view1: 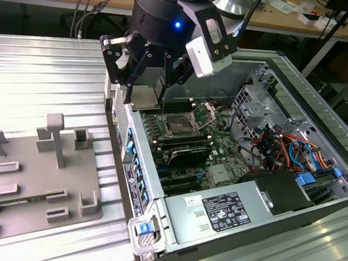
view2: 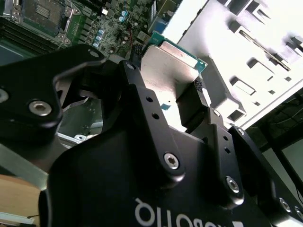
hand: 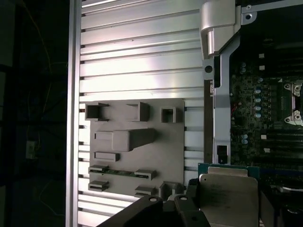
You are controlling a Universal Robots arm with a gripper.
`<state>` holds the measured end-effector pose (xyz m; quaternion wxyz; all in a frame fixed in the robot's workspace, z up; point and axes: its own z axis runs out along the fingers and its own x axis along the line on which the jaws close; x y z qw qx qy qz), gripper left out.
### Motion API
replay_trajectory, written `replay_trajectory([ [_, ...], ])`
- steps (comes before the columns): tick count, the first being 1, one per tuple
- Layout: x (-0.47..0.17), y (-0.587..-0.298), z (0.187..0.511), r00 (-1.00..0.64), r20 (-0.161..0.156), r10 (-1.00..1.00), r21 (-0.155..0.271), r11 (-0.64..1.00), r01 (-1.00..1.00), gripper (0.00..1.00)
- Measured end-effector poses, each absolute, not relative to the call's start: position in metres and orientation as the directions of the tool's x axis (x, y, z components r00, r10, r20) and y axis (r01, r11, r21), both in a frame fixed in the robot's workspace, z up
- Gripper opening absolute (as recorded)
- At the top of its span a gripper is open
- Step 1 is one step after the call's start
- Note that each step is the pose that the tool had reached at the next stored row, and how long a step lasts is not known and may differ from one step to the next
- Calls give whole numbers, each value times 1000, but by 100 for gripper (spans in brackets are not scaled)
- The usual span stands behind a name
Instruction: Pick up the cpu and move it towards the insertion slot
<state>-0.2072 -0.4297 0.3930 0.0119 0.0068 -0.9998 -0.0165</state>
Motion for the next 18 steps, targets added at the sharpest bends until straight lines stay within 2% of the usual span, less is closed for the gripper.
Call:
replay_trajectory([
  [18,-167,-430,392,-1000,23,-14,33,999,-13,55],
])
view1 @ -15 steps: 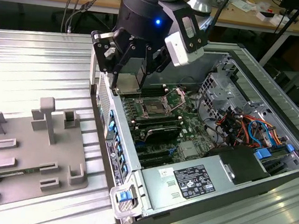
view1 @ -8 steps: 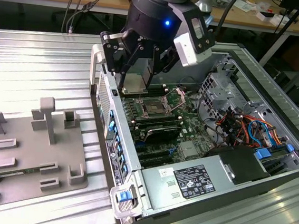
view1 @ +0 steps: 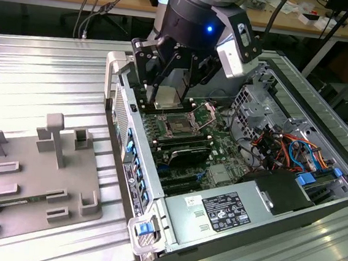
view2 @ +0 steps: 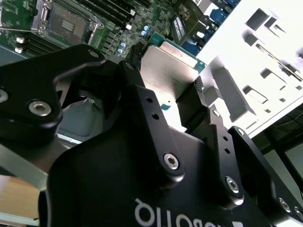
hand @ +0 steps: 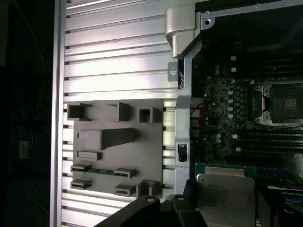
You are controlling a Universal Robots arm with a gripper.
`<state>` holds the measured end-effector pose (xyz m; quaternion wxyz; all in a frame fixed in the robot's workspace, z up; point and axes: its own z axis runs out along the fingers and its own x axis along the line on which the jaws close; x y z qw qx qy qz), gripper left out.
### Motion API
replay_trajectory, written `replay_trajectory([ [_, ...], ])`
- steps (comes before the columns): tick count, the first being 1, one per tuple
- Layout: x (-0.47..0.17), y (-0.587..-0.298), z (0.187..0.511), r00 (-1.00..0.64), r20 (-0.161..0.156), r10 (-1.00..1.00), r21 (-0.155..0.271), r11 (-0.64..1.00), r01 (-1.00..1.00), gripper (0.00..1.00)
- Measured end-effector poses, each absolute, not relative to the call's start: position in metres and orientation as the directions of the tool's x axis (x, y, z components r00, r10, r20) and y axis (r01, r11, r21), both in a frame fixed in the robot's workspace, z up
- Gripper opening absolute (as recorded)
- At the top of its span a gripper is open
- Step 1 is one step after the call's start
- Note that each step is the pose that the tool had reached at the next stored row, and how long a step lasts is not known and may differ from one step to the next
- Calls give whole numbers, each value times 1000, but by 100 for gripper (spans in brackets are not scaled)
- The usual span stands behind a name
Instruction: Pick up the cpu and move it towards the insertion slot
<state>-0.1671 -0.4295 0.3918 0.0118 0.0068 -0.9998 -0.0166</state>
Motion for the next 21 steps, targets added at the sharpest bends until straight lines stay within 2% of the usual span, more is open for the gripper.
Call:
replay_trajectory([
  [21,-129,-420,389,-1000,24,-14,33,999,-13,55],
])
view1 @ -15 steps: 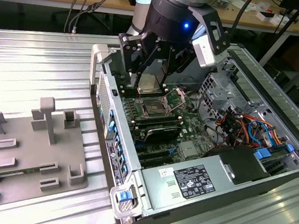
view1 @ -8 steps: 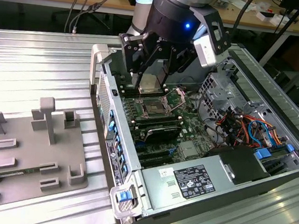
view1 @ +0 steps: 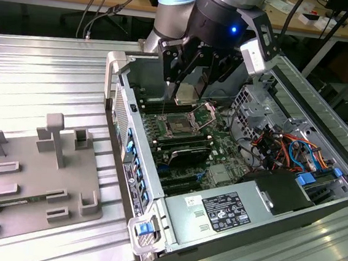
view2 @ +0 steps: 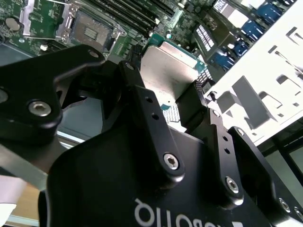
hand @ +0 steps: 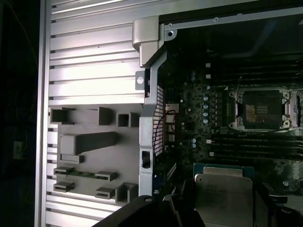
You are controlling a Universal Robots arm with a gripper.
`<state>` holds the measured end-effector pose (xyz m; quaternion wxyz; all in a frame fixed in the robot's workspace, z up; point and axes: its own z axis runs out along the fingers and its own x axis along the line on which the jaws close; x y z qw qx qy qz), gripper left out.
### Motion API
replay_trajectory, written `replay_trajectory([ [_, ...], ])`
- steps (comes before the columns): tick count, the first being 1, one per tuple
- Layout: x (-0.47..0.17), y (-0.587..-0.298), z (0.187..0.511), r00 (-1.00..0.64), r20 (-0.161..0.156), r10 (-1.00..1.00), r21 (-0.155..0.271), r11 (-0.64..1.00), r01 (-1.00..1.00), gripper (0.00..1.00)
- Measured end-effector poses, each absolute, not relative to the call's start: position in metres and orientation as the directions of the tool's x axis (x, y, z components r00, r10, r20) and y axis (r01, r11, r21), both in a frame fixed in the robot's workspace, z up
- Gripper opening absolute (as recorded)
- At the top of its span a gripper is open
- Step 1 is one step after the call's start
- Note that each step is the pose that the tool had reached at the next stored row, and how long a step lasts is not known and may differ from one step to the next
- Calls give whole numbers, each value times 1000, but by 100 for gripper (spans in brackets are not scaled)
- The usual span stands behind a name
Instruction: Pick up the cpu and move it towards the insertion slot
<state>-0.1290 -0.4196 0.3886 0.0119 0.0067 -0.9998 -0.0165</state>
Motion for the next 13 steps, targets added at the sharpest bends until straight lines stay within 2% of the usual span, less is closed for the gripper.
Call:
replay_trajectory([
  [13,-107,-414,386,-1000,24,-14,33,999,-13,55],
])
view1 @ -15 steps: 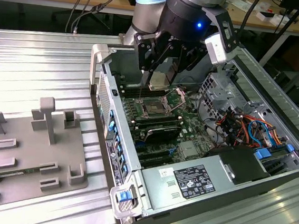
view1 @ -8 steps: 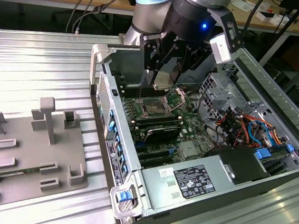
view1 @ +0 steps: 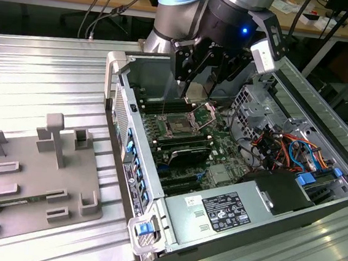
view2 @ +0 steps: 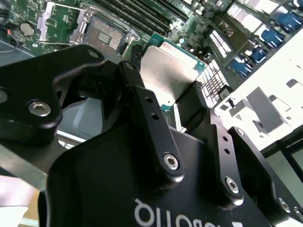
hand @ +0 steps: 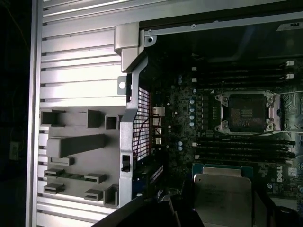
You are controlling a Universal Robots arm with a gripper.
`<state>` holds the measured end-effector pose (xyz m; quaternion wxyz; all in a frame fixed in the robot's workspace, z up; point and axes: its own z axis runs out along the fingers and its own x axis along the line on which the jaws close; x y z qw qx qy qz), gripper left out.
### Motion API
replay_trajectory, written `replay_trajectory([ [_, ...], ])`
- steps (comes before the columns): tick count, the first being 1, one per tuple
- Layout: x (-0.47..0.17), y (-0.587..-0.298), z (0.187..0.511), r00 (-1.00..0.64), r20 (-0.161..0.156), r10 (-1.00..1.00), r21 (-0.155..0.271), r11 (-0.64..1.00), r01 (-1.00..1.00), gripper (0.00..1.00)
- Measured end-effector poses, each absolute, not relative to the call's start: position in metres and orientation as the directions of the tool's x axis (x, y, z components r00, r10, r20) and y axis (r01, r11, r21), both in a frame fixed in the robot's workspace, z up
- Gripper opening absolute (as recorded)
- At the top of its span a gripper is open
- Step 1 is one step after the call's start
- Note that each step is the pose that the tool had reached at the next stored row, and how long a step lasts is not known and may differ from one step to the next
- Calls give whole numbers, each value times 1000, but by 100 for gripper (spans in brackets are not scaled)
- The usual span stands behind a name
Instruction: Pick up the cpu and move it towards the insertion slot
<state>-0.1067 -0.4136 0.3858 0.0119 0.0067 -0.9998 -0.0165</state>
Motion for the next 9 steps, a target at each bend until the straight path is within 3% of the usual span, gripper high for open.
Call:
replay_trajectory([
  [9,-95,-406,384,-1000,23,-13,33,999,-12,55],
])
